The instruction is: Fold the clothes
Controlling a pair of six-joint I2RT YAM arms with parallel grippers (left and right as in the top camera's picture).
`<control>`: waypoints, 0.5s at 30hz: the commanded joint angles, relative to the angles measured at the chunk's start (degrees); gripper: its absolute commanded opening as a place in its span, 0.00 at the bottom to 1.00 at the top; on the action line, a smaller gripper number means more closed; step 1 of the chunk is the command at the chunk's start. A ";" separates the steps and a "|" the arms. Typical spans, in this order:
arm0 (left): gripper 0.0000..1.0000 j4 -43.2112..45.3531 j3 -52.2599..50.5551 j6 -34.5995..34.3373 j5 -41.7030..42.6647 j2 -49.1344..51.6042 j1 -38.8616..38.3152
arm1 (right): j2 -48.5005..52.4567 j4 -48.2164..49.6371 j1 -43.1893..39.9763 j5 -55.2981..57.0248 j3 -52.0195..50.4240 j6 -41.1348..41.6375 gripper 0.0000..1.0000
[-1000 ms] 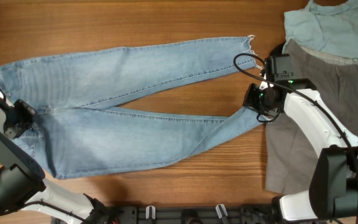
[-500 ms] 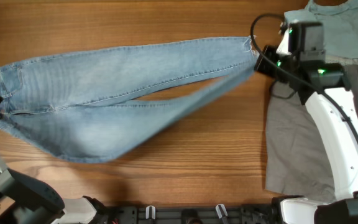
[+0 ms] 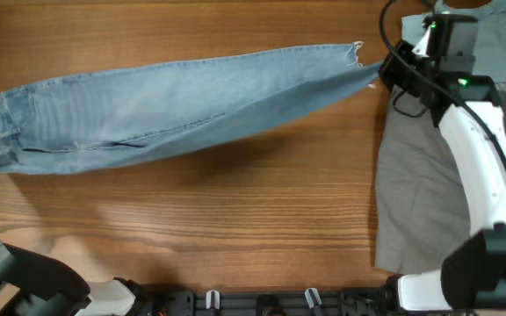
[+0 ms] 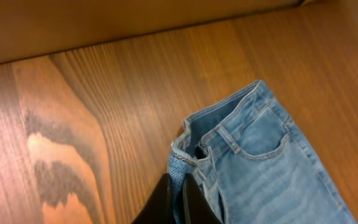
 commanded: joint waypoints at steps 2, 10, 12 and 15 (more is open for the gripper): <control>0.04 2.75 0.94 -3.87 -1.42 -0.63 0.48 | 4.52 -1.92 -0.94 -5.99 2.97 0.50 0.04; 0.04 4.48 0.94 -4.57 0.72 -0.59 0.48 | 14.47 -8.76 -0.94 -8.46 19.54 -0.92 0.04; 0.04 5.20 0.94 -5.66 0.76 -0.59 0.48 | 16.50 -8.66 -0.94 -8.46 20.74 0.37 0.04; 0.04 6.43 0.94 -8.37 0.74 -0.09 0.48 | 19.98 -9.14 -0.94 -8.66 20.74 3.08 0.04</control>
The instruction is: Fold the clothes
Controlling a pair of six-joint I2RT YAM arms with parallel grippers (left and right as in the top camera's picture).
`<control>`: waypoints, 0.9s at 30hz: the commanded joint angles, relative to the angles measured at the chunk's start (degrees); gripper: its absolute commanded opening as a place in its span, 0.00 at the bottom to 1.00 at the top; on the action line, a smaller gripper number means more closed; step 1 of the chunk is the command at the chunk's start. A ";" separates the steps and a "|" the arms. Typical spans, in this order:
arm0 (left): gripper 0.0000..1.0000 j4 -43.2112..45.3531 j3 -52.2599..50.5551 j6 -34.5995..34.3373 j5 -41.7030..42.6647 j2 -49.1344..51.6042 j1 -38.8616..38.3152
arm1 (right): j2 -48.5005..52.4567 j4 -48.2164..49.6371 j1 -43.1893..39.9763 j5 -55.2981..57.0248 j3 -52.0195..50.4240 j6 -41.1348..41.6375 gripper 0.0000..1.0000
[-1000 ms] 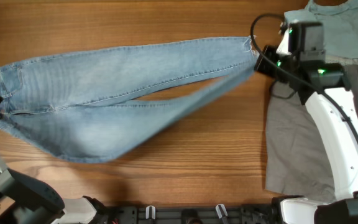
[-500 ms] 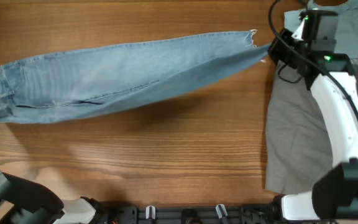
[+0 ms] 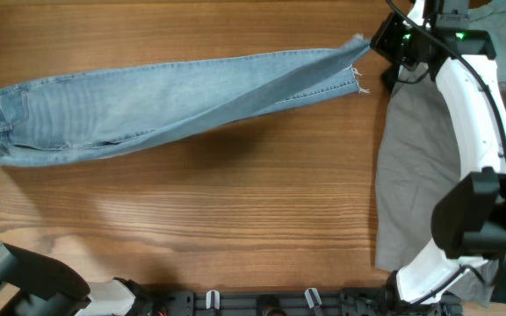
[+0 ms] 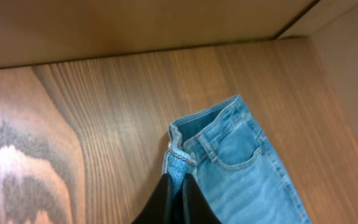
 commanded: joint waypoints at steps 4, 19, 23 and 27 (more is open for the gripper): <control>0.04 2.56 0.94 -4.15 -0.48 1.60 0.48 | 6.43 -0.63 -0.57 1.16 0.94 -2.21 0.06; 0.04 15.28 0.94 -4.11 8.98 9.99 -1.01 | 11.54 5.25 0.28 4.90 -0.15 -5.53 0.04; 0.04 16.52 0.94 -3.65 8.31 11.52 -3.10 | 11.15 2.14 0.63 4.66 0.46 -5.57 0.04; 0.04 17.05 0.94 -3.65 8.31 12.39 -3.34 | 10.03 -6.99 0.63 4.37 3.82 -9.73 0.04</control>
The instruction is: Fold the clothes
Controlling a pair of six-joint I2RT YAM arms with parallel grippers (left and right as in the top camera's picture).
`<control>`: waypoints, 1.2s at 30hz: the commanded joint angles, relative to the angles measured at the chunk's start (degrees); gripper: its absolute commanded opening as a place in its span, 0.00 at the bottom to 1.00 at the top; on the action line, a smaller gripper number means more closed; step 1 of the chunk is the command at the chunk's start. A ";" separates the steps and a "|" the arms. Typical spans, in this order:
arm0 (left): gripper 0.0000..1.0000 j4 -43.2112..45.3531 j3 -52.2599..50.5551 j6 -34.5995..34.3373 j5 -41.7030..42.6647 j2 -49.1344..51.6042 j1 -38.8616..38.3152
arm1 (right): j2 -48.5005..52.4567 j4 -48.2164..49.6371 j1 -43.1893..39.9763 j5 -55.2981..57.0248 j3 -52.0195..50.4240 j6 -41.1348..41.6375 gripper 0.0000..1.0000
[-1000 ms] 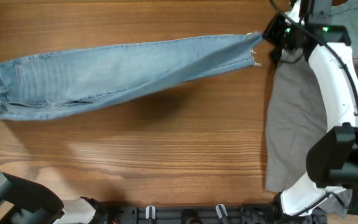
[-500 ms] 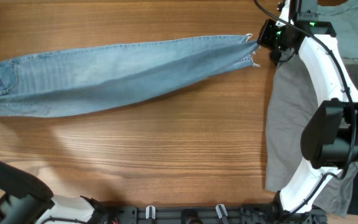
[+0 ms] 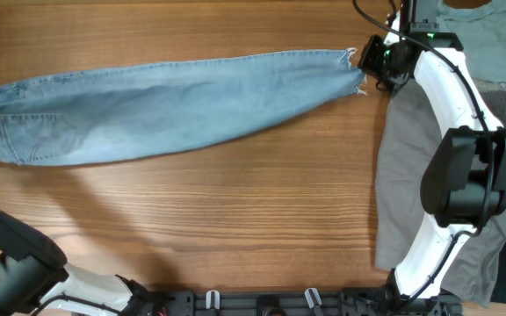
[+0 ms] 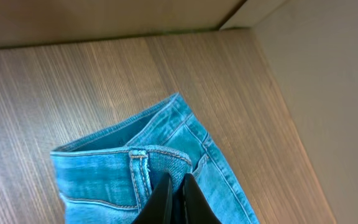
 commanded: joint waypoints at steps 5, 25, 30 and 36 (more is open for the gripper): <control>0.04 1.42 0.94 0.28 -0.83 0.72 0.33 | -5.49 -9.77 0.26 1.20 6.95 -3.96 0.04; 0.04 5.51 0.94 -3.02 -3.28 5.75 -3.54 | 9.46 10.86 0.90 -7.21 6.49 4.55 0.07; 0.04 6.73 0.94 -4.68 -3.21 6.84 -3.96 | 11.17 18.12 2.64 -7.76 6.49 4.90 0.07; 0.04 7.30 0.94 -7.32 -3.19 6.84 -2.73 | 12.61 19.96 2.75 -3.15 6.49 7.41 0.07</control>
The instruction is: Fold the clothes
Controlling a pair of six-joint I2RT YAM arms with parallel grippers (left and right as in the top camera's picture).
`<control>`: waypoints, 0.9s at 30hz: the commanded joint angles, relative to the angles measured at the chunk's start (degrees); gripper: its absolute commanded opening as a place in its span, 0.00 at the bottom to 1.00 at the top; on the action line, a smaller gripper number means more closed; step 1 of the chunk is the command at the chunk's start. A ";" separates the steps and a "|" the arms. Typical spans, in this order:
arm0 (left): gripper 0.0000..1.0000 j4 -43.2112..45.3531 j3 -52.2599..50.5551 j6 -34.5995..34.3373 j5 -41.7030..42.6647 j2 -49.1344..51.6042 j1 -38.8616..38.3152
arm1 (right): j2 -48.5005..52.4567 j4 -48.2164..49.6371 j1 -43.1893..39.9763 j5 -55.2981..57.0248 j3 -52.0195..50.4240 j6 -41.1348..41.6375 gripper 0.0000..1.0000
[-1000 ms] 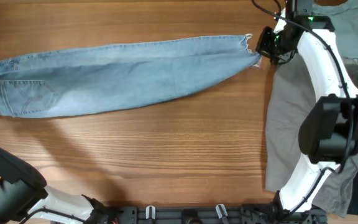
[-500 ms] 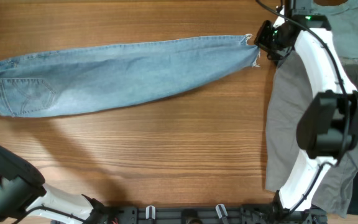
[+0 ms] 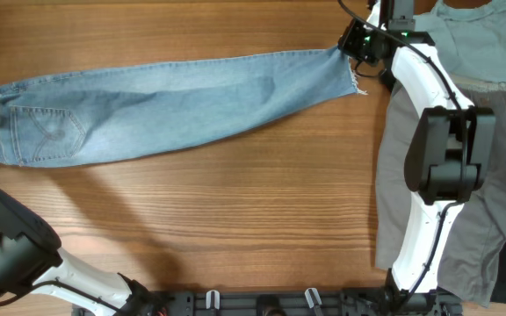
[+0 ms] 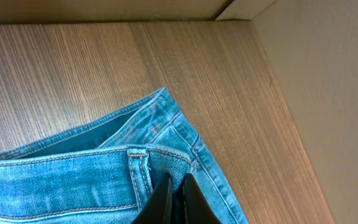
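Observation:
A pair of light blue jeans (image 3: 165, 101) lies stretched across the wooden table, waistband at the far left, leg hems at the right. My left gripper (image 4: 175, 184) is shut on the waistband (image 4: 143, 160) beside a belt loop; in the overhead view it sits at the left edge, mostly out of frame. My right gripper (image 3: 355, 44) is at the frayed hem end of the legs; the overhead view does not show how its fingers stand or whether they hold the hem.
A grey garment (image 3: 420, 184) lies on the right side of the table under the right arm. Another greyish-green cloth (image 3: 490, 44) sits at the top right corner. A wall and table corner (image 4: 241, 12) show beyond the waistband.
The jeans now lie flatter with a back pocket facing up at the left. The hem end and right gripper have shifted slightly left and up. The left gripper still grips the waistband.
First the jeans hung twisted between both grippers, sagging along one edge. Then they were drawn further left and straighter, the right gripper nearer the table's top. By now they lie spread flat, pocket side up.

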 commanded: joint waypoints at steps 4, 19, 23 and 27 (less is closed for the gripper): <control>0.04 1.77 0.94 -7.21 -0.76 0.92 2.69 | 1.88 -1.25 -0.42 8.09 0.94 3.30 0.06; 0.04 13.07 0.94 -10.36 6.78 2.86 3.52 | 1.90 -1.62 -2.89 6.69 0.94 1.64 0.05; 0.66 13.09 0.94 -10.12 7.15 5.92 2.49 | 1.97 -1.57 -2.89 6.67 0.94 1.40 0.99; 1.00 9.86 0.94 0.96 8.48 6.62 2.25 | 1.25 -4.72 -3.91 5.95 0.96 -1.40 1.00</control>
